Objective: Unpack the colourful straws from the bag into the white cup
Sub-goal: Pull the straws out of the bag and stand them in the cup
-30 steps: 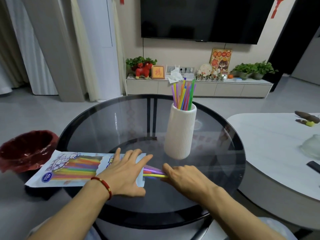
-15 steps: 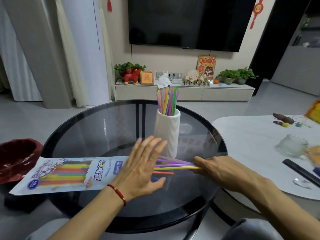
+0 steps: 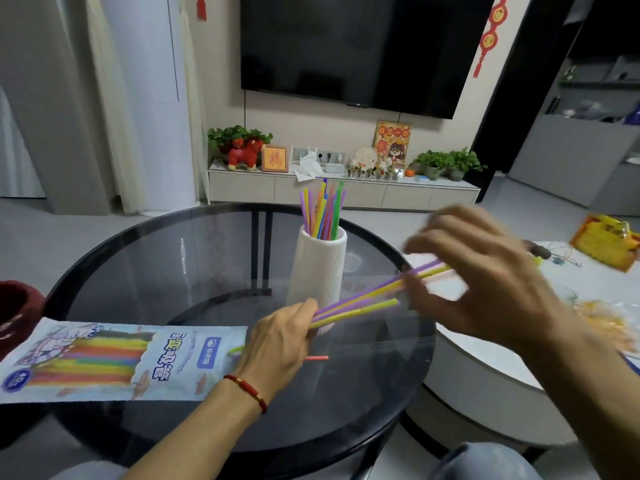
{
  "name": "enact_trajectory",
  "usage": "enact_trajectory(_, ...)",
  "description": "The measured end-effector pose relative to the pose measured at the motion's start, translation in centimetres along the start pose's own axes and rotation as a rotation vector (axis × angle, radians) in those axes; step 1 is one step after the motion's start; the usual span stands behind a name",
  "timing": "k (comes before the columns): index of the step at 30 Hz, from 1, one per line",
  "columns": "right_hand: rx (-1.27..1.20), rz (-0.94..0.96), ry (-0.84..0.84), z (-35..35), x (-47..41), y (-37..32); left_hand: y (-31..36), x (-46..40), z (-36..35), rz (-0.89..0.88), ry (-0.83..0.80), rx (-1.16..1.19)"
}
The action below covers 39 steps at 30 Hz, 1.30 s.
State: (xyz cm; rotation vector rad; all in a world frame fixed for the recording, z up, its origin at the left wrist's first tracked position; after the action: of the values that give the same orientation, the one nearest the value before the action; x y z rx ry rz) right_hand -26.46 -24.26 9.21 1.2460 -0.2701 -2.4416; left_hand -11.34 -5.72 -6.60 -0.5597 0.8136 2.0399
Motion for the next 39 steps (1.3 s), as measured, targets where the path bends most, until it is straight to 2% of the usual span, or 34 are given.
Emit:
enact_trajectory(1, -0.059, -0.045, 0.211, 0.2, 1.1, -0.6, -0.1, 0.0, 0.1, 0.031, 0.006, 0.032)
enact_trajectory(2, -0.126, -0.128, 0.299, -0.2, 2.5, -1.6, -0.1, -0.1, 0.2, 0.064, 0.005, 0.062)
enact_trajectory(3, -0.193, -0.236, 0.261, -1.2, 3.9, -2.9, 0.0, -0.3, 0.2, 0.091, 0.006, 0.094)
enact_trajectory(4, -0.242, -0.330, 0.150, -2.6, 5.2, -4.1, 0.1, -0.4, 0.0, 0.104, 0.004, 0.130)
enact_trajectory(6, -0.255, -0.577, -0.275, -6.1, 6.7, -5.7, 0.9, -0.6, -0.4, 0.077, 0.025, 0.176)
enact_trajectory(7, -0.310, -0.709, -0.399, -7.7, 6.9, -6.1, 1.4, -0.5, -0.6, 0.055, 0.023, 0.198)
enact_trajectory(8, -0.453, -0.838, -0.389, -9.1, 6.6, -6.5, 1.9, -0.5, -0.8, 0.038, 0.006, 0.236)
enact_trajectory(10, -0.739, -0.993, -0.170, -11.1, 5.3, -7.4, 2.7, -0.3, -1.0, 0.049, -0.027, 0.358)
enact_trajectory(12, -0.770, -1.032, 0.002, -12.5, 3.8, -7.7, 3.0, -0.4, -1.0, 0.117, 0.003, 0.460)
enact_trajectory(14, -0.757, -1.097, 0.072, -13.2, 3.0, -7.3, 2.7, -0.5, -1.0, 0.172, 0.025, 0.506)
enact_trajectory(16, -0.693, -1.071, 0.087, -13.1, 2.5, -6.0, 2.3, -0.5, -0.8, 0.200, 0.025, 0.510)
enact_trajectory(20, -0.482, -0.856, 0.011, -11.1, 1.5, -2.0, 0.7, 0.1, -0.2, 0.250, 0.018, 0.424)
enact_trajectory(24, -0.386, -0.817, -0.161, -10.6, 1.9, 0.2, -0.2, 0.7, 0.2, 0.352, 0.046, 0.415)
enact_trajectory(31, -0.436, -0.870, -0.274, -13.9, 6.5, -2.5, 0.6, 1.4, -1.1, 0.311, -0.023, 0.365)
enact_trajectory(37, -0.447, -0.817, -0.318, -14.3, 5.6, -1.4, 0.3, 1.8, -2.3, 0.304, -0.096, 0.366)
enact_trajectory(39, -0.446, -0.774, -0.395, -14.6, 6.0, -2.1, 0.3, 1.8, -2.4, 0.305, -0.092, 0.369)
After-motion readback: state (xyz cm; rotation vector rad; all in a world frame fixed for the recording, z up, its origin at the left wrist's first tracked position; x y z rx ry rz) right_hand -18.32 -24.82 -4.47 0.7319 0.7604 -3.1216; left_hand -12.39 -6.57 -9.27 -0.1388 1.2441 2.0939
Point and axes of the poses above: each hand's wrist, its own x-axis away from the middle knuckle, its own z-axis out of the back of the hand, y = z × x, the point moved 1 cm from there along -x, towards the middle knuckle, and after that the axes turned 7 degrees about y, right-handed, at the moved point
